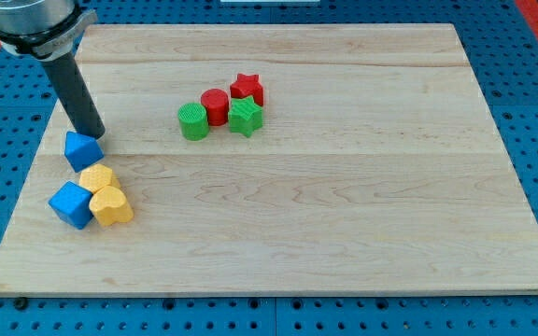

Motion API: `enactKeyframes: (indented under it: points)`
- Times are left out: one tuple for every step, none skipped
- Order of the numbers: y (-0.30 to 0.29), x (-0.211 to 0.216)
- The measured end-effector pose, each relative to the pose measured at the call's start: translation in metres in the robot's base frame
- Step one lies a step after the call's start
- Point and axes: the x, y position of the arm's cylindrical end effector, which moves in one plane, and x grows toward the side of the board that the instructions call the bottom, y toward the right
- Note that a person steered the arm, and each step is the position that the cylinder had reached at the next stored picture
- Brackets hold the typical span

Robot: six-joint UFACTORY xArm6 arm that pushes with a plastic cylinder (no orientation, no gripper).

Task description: Move the blue triangle to the group of yellow blocks and blue cube

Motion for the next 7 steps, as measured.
enactKeyframes:
  points:
    - [0.0,0.005]
    - [0.0,0.007]
    - [0.0,0.019]
    - [-0.007,0.032]
    - [-0.008,0.04]
    - [-0.013,0.045]
    - [-0.013,0.049]
